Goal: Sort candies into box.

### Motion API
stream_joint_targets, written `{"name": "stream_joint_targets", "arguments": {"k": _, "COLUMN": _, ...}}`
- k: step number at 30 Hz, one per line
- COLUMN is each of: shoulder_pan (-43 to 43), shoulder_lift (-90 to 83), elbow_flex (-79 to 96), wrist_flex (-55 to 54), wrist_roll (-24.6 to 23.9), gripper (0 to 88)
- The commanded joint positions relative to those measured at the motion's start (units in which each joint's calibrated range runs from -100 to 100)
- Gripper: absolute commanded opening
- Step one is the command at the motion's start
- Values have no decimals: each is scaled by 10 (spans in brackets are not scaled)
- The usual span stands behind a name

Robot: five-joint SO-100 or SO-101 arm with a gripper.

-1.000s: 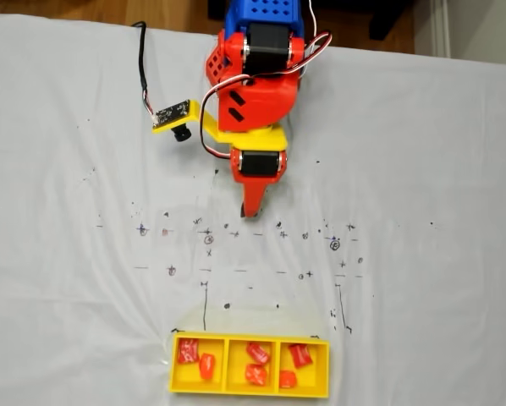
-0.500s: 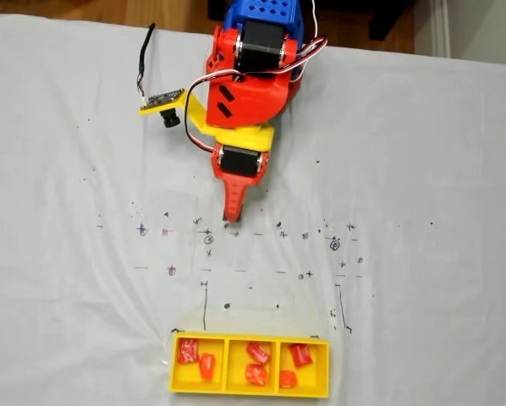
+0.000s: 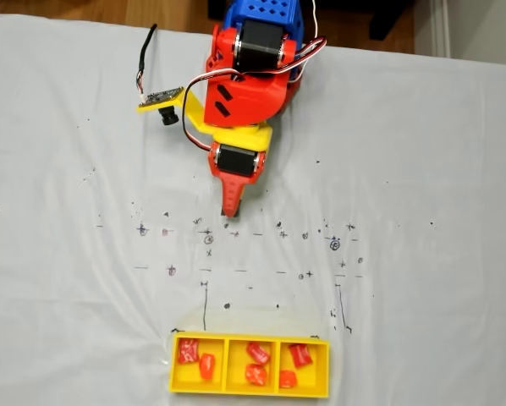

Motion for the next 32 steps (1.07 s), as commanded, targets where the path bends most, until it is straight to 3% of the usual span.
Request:
{"name": "stream_joint_targets", "arguments": {"k": 1, "shoulder_pan": -7, "shoulder_lift": -3, "elbow_flex": 1, "wrist_flex": -2, "wrist_roll": 4, "gripper": 2}}
{"name": "stream_joint_targets", "arguments": {"k": 32, "shoulder_pan": -5, "shoulder_lift": -3, "elbow_flex": 1, "wrist_flex": -2, "wrist_roll": 3, "gripper": 2}}
